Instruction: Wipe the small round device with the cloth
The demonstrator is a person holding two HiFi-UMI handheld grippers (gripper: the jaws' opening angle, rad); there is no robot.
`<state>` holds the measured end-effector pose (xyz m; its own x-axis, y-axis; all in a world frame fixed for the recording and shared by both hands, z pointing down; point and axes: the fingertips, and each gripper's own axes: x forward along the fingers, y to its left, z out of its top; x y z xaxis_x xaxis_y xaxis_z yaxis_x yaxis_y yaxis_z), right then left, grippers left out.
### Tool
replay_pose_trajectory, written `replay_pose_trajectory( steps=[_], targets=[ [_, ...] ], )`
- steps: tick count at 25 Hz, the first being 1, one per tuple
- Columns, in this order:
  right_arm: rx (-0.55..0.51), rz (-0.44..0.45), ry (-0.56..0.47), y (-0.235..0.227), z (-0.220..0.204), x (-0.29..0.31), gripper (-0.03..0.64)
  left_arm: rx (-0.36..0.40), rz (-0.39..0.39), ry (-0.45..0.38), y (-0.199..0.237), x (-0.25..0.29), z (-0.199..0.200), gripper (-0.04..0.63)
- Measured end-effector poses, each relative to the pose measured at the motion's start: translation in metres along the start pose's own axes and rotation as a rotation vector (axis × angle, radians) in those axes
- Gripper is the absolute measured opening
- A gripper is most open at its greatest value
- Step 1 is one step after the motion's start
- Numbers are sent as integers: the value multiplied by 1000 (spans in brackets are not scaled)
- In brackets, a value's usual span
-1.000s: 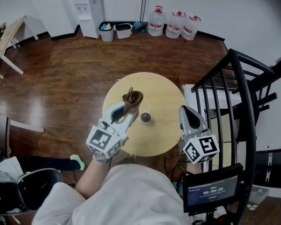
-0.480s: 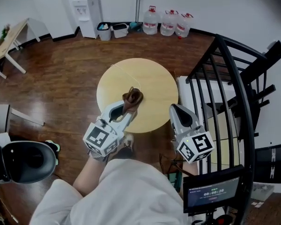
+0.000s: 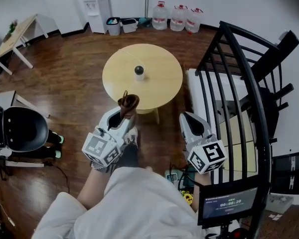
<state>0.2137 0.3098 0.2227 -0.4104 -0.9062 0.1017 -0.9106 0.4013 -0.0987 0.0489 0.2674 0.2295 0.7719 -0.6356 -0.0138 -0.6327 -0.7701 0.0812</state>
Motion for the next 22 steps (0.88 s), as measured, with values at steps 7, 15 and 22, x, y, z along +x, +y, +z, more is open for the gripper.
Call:
replay_pose_trajectory(
  steps=[7,15,22],
  targets=[
    [24,24,-60,25,18,-37,3,97,94,-27,-26,-39,31,77],
    [34,-20,-125,51,18,-62,3,76,100,-121,-36,-80,42,75],
    [17,-33,-139,70,26,-63,3,80,74,-125,-43,-93,47,75]
  ],
)
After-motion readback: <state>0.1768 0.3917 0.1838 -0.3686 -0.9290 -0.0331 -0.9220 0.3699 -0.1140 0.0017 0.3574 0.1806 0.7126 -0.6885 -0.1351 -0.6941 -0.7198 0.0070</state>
